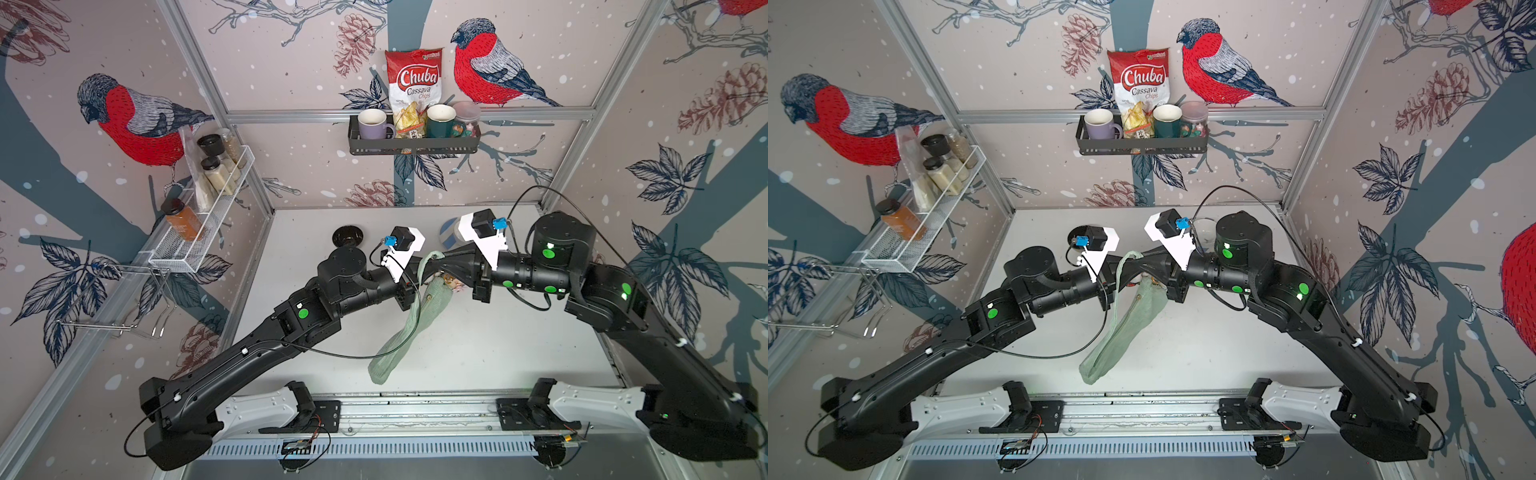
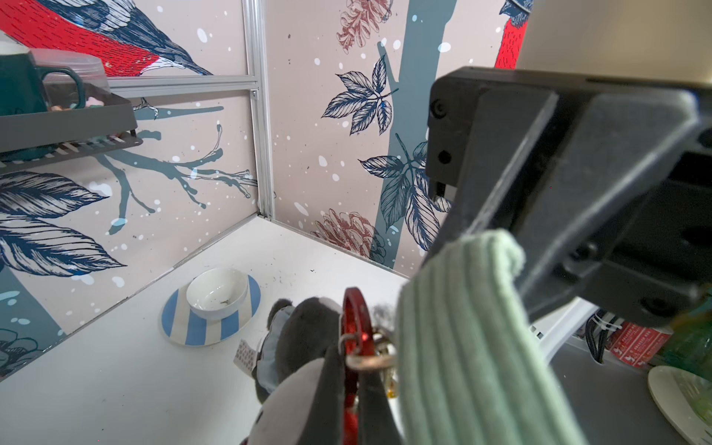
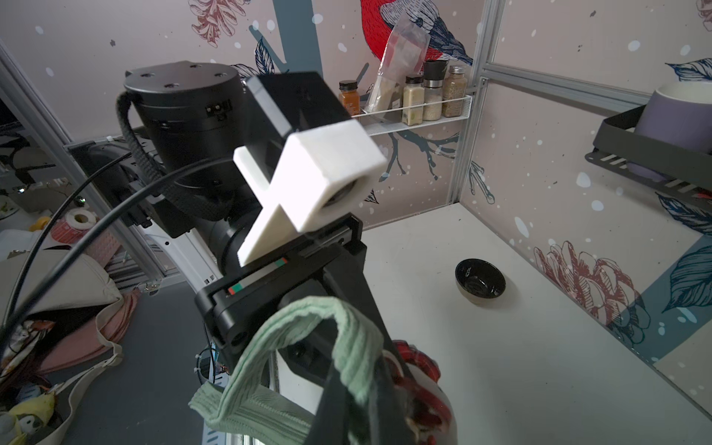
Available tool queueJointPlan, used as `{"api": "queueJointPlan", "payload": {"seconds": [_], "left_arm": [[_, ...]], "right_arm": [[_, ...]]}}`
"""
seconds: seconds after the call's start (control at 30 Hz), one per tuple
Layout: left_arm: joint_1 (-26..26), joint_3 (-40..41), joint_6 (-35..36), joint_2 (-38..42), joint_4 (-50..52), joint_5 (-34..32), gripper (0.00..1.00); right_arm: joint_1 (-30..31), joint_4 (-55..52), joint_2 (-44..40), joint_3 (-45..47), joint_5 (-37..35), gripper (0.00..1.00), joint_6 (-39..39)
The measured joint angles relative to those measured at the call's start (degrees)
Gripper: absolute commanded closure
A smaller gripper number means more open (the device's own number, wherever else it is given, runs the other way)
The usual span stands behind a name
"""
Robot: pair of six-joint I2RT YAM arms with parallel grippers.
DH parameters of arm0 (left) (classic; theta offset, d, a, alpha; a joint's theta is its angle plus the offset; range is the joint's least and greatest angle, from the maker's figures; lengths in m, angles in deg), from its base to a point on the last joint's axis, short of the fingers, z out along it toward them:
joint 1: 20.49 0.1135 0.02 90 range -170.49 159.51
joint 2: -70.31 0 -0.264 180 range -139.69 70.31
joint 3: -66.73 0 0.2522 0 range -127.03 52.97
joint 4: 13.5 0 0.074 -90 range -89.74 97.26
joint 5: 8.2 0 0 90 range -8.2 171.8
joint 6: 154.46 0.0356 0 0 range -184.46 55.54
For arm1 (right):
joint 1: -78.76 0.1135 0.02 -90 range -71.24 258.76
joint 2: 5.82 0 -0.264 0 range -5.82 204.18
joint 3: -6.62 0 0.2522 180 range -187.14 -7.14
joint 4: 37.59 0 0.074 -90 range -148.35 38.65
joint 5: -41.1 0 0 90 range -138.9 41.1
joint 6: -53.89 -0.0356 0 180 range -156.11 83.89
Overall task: Remove the decoration from the bag
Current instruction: Remove the decoration item from the bag.
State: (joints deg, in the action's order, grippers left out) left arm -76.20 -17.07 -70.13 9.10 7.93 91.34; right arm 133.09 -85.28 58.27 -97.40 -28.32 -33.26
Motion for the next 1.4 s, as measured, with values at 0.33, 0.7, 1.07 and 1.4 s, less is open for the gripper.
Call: {"api": "queueJointPlan", "payload": {"seconds": [0.33,0.7,1.07,1.4], "left_arm": [[0.1,0.3,-1.9,0.2,-0.2,-4.3,1.00],[0.1,0.0,-2.9,0.2,0.7,-7.8,1.00],[-0.1,-3.3,-2.9,-1.9,1.8,-9.5,1.00],[-0.1,-6.9,-1.4,-3.3,7.7,-12.8,1.00]], "right_arm": [[-1.5,7.5,0.0,4.3,-0.1,1.00,-8.9],[-2.7,13.3,-1.1,8.4,-2.5,1.00,-14.0],[-5.9,14.1,-1.2,7.2,-0.2,1.00,-19.3],[-8.3,15.1,0.9,7.0,4.3,1.00,-23.7]]}}
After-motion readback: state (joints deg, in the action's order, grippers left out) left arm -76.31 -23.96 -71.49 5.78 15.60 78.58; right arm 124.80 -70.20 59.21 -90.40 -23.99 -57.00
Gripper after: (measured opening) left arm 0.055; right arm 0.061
